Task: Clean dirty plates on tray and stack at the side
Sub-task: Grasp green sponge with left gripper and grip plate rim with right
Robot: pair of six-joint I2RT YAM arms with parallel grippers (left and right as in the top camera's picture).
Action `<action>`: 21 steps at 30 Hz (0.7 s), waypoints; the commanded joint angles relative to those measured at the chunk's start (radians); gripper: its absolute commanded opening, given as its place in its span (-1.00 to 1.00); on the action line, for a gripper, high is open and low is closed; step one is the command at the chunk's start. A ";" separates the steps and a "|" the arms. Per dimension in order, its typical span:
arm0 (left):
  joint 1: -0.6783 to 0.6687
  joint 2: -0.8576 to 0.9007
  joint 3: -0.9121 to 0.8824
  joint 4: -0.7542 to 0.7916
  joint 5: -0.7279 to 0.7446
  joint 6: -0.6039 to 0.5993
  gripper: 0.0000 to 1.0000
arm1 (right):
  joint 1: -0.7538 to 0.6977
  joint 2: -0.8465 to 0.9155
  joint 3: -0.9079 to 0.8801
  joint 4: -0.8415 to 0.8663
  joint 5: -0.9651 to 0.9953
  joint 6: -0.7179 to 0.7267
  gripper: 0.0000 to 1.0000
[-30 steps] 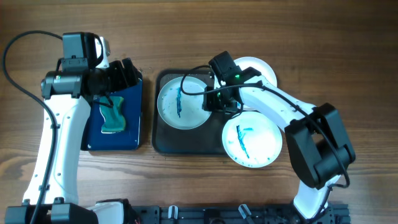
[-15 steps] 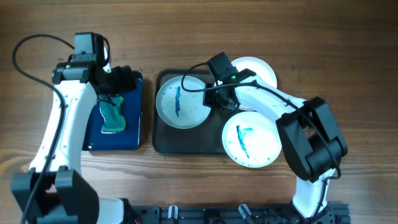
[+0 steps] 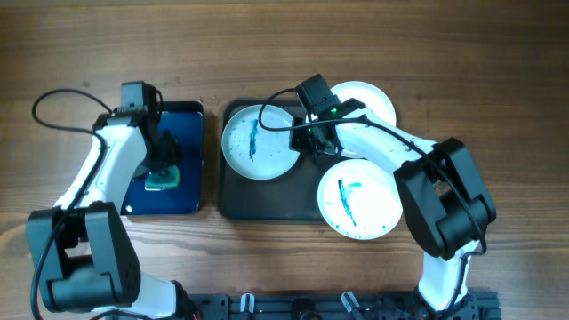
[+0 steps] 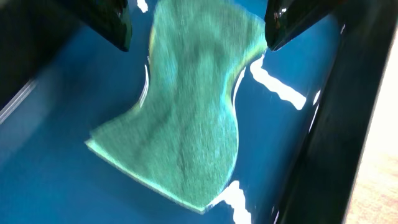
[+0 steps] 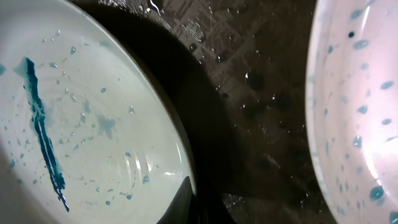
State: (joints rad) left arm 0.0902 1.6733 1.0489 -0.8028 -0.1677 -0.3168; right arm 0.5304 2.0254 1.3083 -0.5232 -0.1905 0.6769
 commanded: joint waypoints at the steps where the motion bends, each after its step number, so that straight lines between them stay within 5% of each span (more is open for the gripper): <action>1: 0.008 0.010 -0.091 0.098 -0.002 0.036 0.32 | -0.004 0.020 0.018 0.006 -0.006 0.004 -0.91; 7: 0.008 0.010 -0.161 0.221 0.002 0.056 0.08 | -0.004 0.020 0.018 0.007 -0.006 0.005 -0.92; 8: 0.008 0.010 -0.161 0.229 0.002 0.055 -0.49 | -0.004 0.020 0.018 0.006 -0.006 0.006 -0.91; 11: 0.008 0.010 -0.161 0.262 0.002 0.054 -0.92 | -0.004 0.020 0.018 0.007 -0.006 0.006 -0.92; 15: 0.007 -0.004 -0.128 0.243 0.004 0.045 -0.92 | -0.004 0.020 0.018 0.006 -0.021 0.004 -0.91; 21: -0.055 -0.071 0.142 -0.035 0.132 -0.032 -0.92 | -0.004 0.019 0.018 0.019 -0.060 -0.027 -0.91</action>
State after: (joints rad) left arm 0.0826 1.6547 1.0866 -0.8078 -0.1276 -0.3096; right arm 0.5297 2.0254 1.3083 -0.5148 -0.2043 0.6754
